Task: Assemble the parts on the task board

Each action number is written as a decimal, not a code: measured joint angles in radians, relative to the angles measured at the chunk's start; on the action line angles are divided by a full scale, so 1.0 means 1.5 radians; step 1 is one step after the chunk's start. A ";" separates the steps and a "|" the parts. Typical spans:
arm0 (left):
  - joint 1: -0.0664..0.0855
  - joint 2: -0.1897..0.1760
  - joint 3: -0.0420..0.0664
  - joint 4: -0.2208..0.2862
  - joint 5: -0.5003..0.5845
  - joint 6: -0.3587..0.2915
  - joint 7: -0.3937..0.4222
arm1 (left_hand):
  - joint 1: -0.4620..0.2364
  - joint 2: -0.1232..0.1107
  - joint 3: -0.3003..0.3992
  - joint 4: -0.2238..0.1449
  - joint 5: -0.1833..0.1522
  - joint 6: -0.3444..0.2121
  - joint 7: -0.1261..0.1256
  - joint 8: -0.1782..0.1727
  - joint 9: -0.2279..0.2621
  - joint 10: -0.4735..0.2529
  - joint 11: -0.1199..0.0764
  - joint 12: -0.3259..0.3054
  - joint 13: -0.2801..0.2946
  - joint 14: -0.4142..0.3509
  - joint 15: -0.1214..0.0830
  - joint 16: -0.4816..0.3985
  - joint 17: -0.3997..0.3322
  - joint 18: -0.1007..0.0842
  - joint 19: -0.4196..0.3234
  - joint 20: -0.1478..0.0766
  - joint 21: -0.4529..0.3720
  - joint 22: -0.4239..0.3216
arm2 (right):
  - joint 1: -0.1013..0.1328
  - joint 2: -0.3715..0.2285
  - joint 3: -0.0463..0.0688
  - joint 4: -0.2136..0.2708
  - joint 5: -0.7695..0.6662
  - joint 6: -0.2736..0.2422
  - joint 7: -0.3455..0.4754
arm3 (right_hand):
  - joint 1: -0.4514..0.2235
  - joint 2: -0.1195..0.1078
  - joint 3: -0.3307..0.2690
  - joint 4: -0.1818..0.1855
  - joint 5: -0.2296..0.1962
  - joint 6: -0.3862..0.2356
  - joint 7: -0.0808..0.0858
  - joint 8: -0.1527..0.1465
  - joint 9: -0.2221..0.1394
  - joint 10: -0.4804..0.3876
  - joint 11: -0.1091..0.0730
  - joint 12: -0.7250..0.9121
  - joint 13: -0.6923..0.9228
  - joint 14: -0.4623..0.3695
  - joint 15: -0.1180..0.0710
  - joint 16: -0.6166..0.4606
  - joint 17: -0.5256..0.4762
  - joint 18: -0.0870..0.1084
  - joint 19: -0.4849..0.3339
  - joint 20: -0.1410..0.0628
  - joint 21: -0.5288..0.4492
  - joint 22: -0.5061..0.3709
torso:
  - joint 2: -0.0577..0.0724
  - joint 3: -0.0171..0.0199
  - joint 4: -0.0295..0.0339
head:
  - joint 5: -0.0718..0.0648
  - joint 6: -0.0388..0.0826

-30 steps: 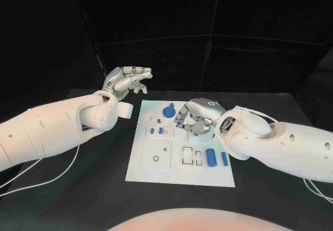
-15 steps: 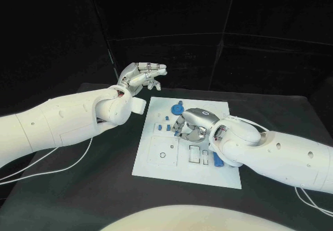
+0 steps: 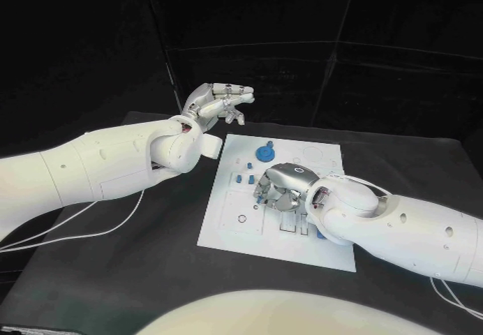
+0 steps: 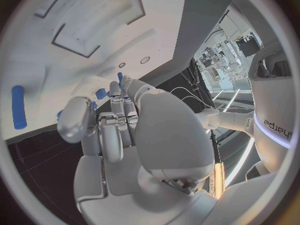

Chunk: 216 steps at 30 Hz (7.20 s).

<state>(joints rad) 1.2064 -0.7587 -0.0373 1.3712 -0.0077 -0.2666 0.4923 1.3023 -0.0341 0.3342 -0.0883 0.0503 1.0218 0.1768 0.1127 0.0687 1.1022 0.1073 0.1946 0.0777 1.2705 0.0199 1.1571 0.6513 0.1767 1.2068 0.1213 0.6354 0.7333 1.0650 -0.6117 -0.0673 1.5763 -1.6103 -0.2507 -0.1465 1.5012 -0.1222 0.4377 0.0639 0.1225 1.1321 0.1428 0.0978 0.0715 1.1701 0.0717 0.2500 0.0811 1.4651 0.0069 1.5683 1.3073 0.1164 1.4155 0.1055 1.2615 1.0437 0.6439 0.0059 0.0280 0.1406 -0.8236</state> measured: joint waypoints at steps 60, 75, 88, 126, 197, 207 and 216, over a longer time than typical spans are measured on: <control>0.000 0.004 -0.004 -0.009 0.000 0.007 -0.007 | 0.000 0.000 0.000 0.000 0.000 0.000 0.000 0.000 0.000 0.000 0.000 0.000 0.000 0.000 0.000 0.000 0.002 0.000 0.000 0.000 0.000 -0.001 | -0.008 0.032 -0.008 -0.025 -0.048 0.038 -0.005 | -0.012 -0.003 0.003 -0.003 0.000 -0.011 0.010 -0.010 -0.002 -0.009 0.009 -0.010 -0.001 0.000 0.000 0.000 0.000 0.000 0.000 0.000 0.000 -0.006 | -0.001 -0.0001 -0.0003 | 0.004 -0.011; 0.000 0.003 -0.004 -0.009 0.000 0.008 -0.008 | 0.000 0.000 0.000 0.000 0.000 0.000 0.000 0.000 0.000 -0.002 0.002 0.003 0.000 0.000 0.000 0.000 0.003 0.000 0.000 0.000 0.000 -0.001 | -0.004 0.029 -0.024 -0.022 -0.056 0.026 -0.005 | -0.058 -0.029 -0.012 -0.011 -0.007 -0.107 0.026 -0.023 -0.005 -0.101 0.034 -0.044 -0.009 0.000 0.017 0.000 0.000 0.000 -0.050 0.021 -0.076 -0.115 | -0.001 -0.0002 -0.0007 | 0.002 -0.010; 0.000 0.000 -0.004 -0.009 0.000 0.010 -0.012 | 0.000 0.000 0.000 0.000 0.000 -0.002 0.002 0.000 -0.001 -0.002 0.002 0.003 -0.001 0.000 0.000 0.000 0.003 0.000 0.000 0.000 0.000 -0.001 | -0.009 -0.037 -0.027 0.024 -0.036 -0.035 -0.007 | -0.065 -0.028 -0.025 -0.011 -0.006 -0.108 0.025 -0.023 -0.003 -0.116 0.036 -0.031 -0.008 0.002 0.019 0.000 0.000 0.000 -0.053 0.024 -0.077 -0.119 | -0.001 0.0001 -0.0009 | -0.001 -0.003; 0.000 0.001 -0.021 -0.008 0.000 0.028 -0.024 | 0.000 0.000 0.000 0.000 0.000 -0.002 0.002 0.000 -0.001 -0.007 0.002 0.003 -0.001 0.000 0.000 0.000 0.003 0.000 0.000 0.000 -0.003 -0.002 | 0.066 -0.147 0.025 0.036 0.071 0.080 -0.072 | -0.040 -0.017 -0.148 -0.028 0.010 -0.138 0.026 -0.019 -0.002 -0.183 0.038 0.027 -0.009 0.000 0.022 0.000 0.000 0.016 -0.073 0.023 -0.154 -0.215 | -0.001 0.0000 0.0011 | -0.038 0.021; 0.000 0.001 -0.022 -0.008 0.000 0.029 -0.023 | 0.000 0.000 0.000 0.000 0.000 -0.002 0.002 0.000 0.000 -0.007 0.002 0.003 -0.001 0.000 0.000 0.000 0.006 0.000 0.000 0.000 -0.003 -0.003 | 0.034 -0.083 0.024 0.120 0.044 -0.049 -0.025 | -0.026 0.032 -0.029 -0.029 -0.004 -0.015 0.002 -0.002 0.001 0.000 0.000 -0.001 -0.006 0.000 -0.002 0.000 0.000 0.005 -0.014 -0.005 -0.066 -0.093 | -0.002 -0.0004 0.0001 | -0.046 0.016; 0.000 0.006 -0.022 -0.007 0.000 0.029 -0.023 | 0.000 0.000 0.000 0.000 0.000 -0.002 0.002 0.000 0.000 -0.007 0.002 0.003 -0.001 0.000 0.000 0.000 0.006 0.000 0.000 0.000 -0.003 -0.003 | -0.009 -0.015 0.023 0.085 0.042 -0.040 0.012 | -0.030 0.028 -0.028 -0.031 -0.004 -0.015 0.002 -0.002 0.001 0.000 0.000 -0.002 -0.006 0.000 -0.002 0.000 0.000 0.005 -0.014 -0.005 -0.066 -0.093 | -0.001 -0.0007 0.0007 | -0.035 0.014; 0.000 0.006 -0.022 -0.007 0.000 0.029 -0.023 | 0.000 0.000 0.000 0.000 0.000 -0.002 0.002 0.000 0.000 -0.007 0.002 0.007 -0.001 0.000 0.000 0.000 0.006 0.000 0.000 0.000 -0.003 -0.003 | -0.030 0.005 0.022 0.050 0.036 -0.019 0.027 | -0.030 0.028 -0.028 -0.031 -0.004 -0.015 0.002 -0.004 0.001 0.000 0.000 -0.002 -0.006 0.000 -0.002 0.000 0.000 0.005 -0.014 -0.005 -0.066 -0.093 | -0.001 -0.0004 -0.0003 | -0.027 0.009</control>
<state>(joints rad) 1.2064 -0.7492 -0.0701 1.3606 -0.0072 -0.2227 0.4585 1.3023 -0.0341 0.3342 -0.0883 0.0503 1.0184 0.1802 0.1127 0.0681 1.0915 0.1108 0.2051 0.0763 1.2705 0.0198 1.1571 0.6605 0.1764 1.2068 0.1213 0.6314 0.7285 1.0205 -0.6046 -0.0338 1.6518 -1.5568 -0.2790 -0.1056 1.4564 -0.0801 0.3961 0.0174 0.1167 1.1094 0.1454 0.0919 0.0729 1.1704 0.0715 0.2466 0.0725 1.4650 0.0032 1.5684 1.3074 0.1239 1.3942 0.0982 1.1627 0.9043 0.6423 0.0054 0.0276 0.1005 -0.8101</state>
